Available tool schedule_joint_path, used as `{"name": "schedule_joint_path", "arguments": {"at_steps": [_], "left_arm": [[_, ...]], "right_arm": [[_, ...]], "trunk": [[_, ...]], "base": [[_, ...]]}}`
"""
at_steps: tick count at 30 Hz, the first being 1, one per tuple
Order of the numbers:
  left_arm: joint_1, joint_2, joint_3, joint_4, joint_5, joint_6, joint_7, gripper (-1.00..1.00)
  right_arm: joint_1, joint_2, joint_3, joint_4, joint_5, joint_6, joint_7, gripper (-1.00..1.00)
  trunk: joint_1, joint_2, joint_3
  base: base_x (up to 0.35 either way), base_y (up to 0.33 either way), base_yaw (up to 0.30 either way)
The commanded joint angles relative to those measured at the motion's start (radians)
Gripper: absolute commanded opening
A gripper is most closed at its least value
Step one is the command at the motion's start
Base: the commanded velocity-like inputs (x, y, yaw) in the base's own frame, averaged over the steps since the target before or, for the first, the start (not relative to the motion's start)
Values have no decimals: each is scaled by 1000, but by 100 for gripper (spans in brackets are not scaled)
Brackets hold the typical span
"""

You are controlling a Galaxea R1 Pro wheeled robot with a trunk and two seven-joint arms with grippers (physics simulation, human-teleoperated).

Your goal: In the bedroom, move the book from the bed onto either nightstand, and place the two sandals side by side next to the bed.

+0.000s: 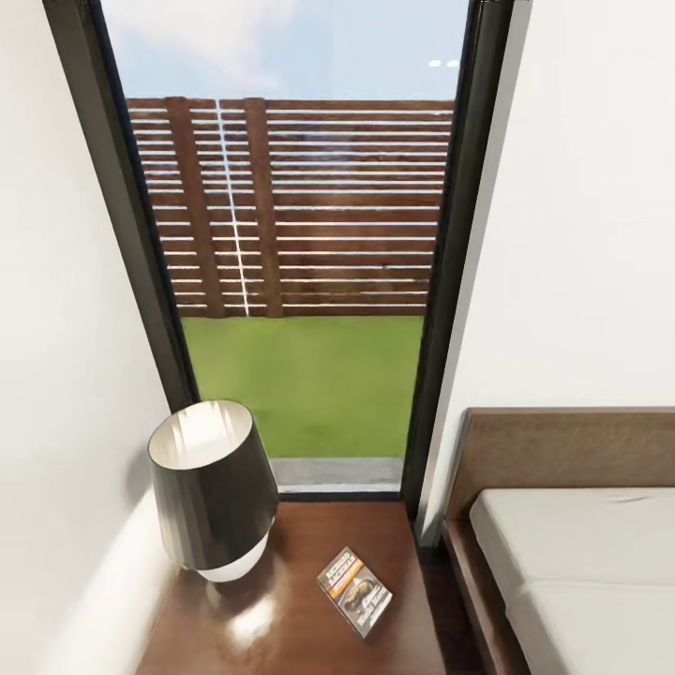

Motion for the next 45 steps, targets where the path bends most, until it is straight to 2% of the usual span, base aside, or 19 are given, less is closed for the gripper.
{"name": "schedule_joint_path", "arguments": {"at_steps": [1, 5, 13, 30, 37, 42, 45], "left_arm": [[-1, 0, 9, 1, -9, -3, -3, 100], [-1, 0, 9, 1, -10, -3, -4, 100], [-1, 0, 9, 1, -10, -5, -6, 100], [-1, -1, 10, 1, -6, -7, -5, 100], [-1, -10, 13, 2, -5, -6, -5, 100], [-1, -10, 13, 1, -7, -7, -6, 100], [-1, -8, 12, 1, -7, -6, -6, 100]], "right_arm": [[8, -1, 8, 4, -10, -4, 2, 100], [33, -4, 8, 3, -7, -5, -4, 100], [37, -1, 8, 3, 8, -5, -5, 100], [37, 7, 7, 2, 8, -6, -3, 100], [37, 9, 7, 2, 5, -13, -3, 100], [37, 36, 7, 2, 6, -14, -3, 100], [37, 41, 6, 2, 8, -15, -3, 100]], "trunk": [[-4, 7, 2], [-19, 35, 15], [-19, 35, 15], [-19, 35, 15], [-19, 35, 15], [-19, 35, 15], [-19, 35, 15]], "base": [[0, 0, 0], [0, 0, 0], [0, 0, 0], [0, 0, 0], [0, 0, 0], [0, 0, 0], [0, 0, 0]]}}
